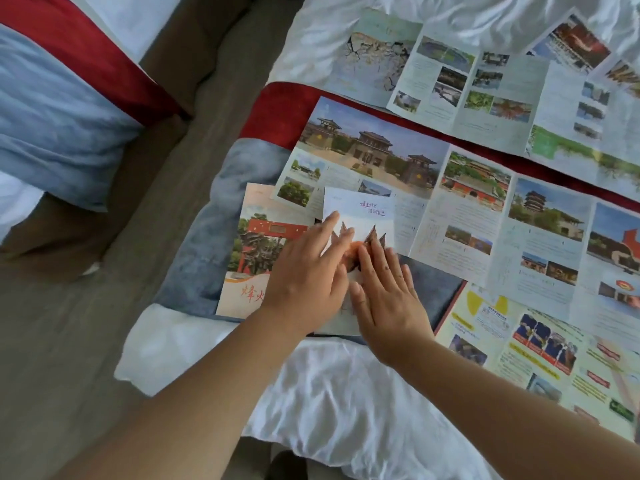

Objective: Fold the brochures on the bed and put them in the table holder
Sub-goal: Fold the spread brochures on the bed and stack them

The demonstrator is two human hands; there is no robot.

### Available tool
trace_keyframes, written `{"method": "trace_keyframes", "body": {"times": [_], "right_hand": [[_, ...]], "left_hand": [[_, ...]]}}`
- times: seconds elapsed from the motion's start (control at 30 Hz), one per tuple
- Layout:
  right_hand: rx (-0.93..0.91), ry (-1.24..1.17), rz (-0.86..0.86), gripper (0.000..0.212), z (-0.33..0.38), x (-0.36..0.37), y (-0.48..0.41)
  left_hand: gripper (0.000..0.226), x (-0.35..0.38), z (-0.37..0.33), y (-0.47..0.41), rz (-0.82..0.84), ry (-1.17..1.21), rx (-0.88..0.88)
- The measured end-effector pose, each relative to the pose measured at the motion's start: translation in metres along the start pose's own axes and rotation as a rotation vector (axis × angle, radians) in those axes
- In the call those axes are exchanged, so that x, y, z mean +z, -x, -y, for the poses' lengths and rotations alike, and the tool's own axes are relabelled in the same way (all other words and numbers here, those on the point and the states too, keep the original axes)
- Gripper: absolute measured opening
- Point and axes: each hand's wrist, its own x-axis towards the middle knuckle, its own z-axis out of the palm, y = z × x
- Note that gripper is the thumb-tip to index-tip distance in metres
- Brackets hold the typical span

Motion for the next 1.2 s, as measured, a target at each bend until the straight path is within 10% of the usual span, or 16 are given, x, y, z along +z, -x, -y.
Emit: {"method": "trace_keyframes", "body": {"times": [0.5, 1.2], "right_hand": [[0.031, 0.164, -0.004, 0.063, 0.004, 0.014, -0.002], [-0.111, -0.053, 0.051, 0.064, 0.065, 0.027, -0.021]], "left_hand": [[0.053, 0.043, 0.006, 0.009, 0.178, 0.037, -0.072], [0.040, 0.000, 0.039, 0.019, -0.146, 0.333, -0.306]]}}
